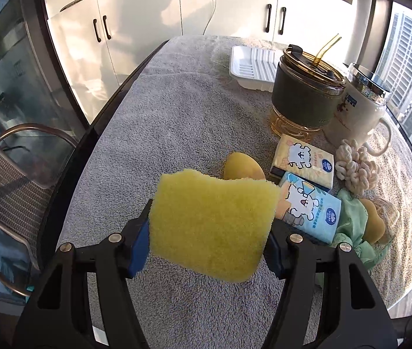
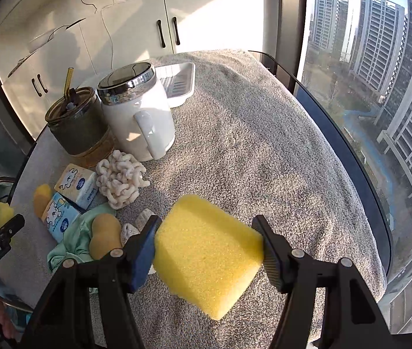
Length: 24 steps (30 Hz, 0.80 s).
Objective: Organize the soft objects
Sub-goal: 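Carry both yellow sponges to the white tray with both tools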
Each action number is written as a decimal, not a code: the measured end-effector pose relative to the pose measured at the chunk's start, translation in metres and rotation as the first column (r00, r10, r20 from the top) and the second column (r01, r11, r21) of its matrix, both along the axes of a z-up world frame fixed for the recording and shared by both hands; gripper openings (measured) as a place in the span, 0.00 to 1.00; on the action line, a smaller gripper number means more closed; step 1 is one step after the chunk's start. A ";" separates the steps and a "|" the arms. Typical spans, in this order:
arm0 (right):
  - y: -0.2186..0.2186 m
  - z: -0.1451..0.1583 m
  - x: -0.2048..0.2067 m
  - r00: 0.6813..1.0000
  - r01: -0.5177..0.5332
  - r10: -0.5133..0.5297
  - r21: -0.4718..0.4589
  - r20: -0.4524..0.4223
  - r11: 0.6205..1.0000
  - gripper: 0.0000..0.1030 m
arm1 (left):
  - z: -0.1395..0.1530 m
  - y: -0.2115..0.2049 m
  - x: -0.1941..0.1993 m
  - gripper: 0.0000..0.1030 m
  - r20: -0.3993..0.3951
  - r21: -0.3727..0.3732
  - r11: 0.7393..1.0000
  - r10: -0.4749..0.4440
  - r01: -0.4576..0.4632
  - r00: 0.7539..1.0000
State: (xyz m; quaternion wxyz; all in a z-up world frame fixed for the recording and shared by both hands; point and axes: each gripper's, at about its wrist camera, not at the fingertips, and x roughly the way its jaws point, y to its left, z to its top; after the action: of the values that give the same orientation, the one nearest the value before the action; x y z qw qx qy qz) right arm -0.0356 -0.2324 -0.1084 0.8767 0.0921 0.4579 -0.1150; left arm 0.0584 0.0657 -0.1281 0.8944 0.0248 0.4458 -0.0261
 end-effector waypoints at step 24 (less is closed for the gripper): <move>-0.093 0.002 0.127 0.991 0.132 -0.133 -0.124 0.001 0.983 0.65 | -0.010 0.067 0.149 0.60 0.040 0.069 0.983 0.169 -0.171 0.985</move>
State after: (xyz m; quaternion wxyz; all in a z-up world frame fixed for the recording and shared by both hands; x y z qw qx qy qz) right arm 0.0914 -0.3259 -0.1064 0.8695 0.0674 0.4458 -0.2018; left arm 0.2076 0.1324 -0.1381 0.8993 0.0196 0.4318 0.0669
